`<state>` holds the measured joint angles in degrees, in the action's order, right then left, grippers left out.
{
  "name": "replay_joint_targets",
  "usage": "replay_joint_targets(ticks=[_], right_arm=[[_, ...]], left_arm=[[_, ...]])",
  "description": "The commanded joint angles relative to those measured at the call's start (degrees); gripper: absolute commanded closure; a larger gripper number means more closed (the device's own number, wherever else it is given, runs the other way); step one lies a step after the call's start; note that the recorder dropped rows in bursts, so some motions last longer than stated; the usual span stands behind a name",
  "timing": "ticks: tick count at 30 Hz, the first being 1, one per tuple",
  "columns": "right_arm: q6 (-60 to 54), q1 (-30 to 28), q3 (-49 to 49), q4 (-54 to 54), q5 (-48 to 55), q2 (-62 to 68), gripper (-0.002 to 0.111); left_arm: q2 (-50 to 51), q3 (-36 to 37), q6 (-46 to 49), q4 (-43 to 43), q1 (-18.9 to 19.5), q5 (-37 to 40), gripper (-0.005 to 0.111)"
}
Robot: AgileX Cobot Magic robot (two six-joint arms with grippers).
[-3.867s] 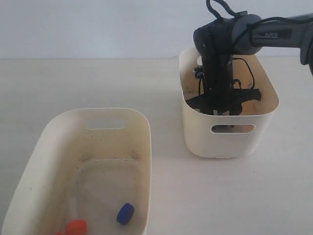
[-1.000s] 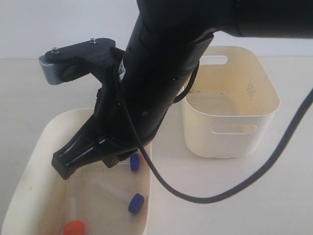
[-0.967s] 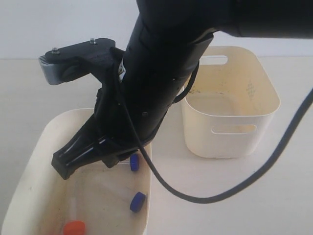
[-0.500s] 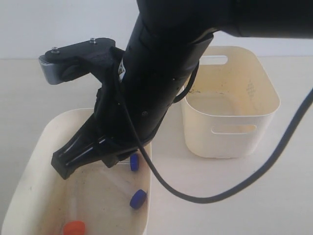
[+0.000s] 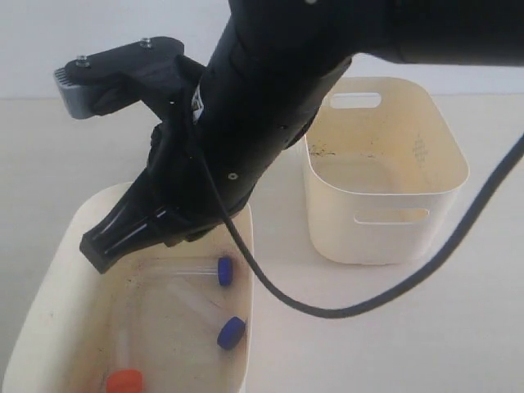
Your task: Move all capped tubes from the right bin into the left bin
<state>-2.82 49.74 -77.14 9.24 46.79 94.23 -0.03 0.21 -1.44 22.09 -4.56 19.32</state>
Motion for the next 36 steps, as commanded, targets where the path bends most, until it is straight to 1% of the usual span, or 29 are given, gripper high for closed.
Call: replay_joint_targets(ticks=[1,7,12,17,19,23,27,32,36], right_arm=[[-0.7,0.0,0.0,-2.9,-4.4,-1.2,0.108],[-1.0,0.0,0.0,-6.6,-6.0,-7.2,0.108],[-1.0,-0.1,0.6,-13.0,-7.0,-15.4,0.108],[-1.0,-0.3,6.2,-17.0,-10.2,-24.8,0.108],[-0.9,-2.0,9.3,-16.8,-11.5,-28.6,0.108],[-0.8,-10.7,17.9,-12.5,-19.3,-37.5,0.108],[-0.5,-22.7,26.6,-5.6,-25.7,-46.7,0.108],[-0.5,-36.0,36.6,-1.2,-26.0,-58.2,0.108],[-0.5,-44.4,44.4,-1.0,-26.0,-67.2,0.108]], left_arm=[[0.0,-0.2,-0.5,-0.2,-0.3,-0.1,0.102],[0.0,-0.2,-0.5,-0.2,-0.3,-0.1,0.102],[0.0,-0.2,-0.5,-0.2,-0.3,-0.1,0.102],[0.0,-0.2,-0.5,-0.2,-0.3,-0.1,0.102],[0.0,-0.2,-0.5,-0.2,-0.3,-0.1,0.102],[0.0,-0.2,-0.5,-0.2,-0.3,-0.1,0.102],[0.0,-0.2,-0.5,-0.2,-0.3,-0.1,0.102],[0.0,-0.2,-0.5,-0.2,-0.3,-0.1,0.102],[0.0,-0.2,-0.5,-0.2,-0.3,-0.1,0.102]])
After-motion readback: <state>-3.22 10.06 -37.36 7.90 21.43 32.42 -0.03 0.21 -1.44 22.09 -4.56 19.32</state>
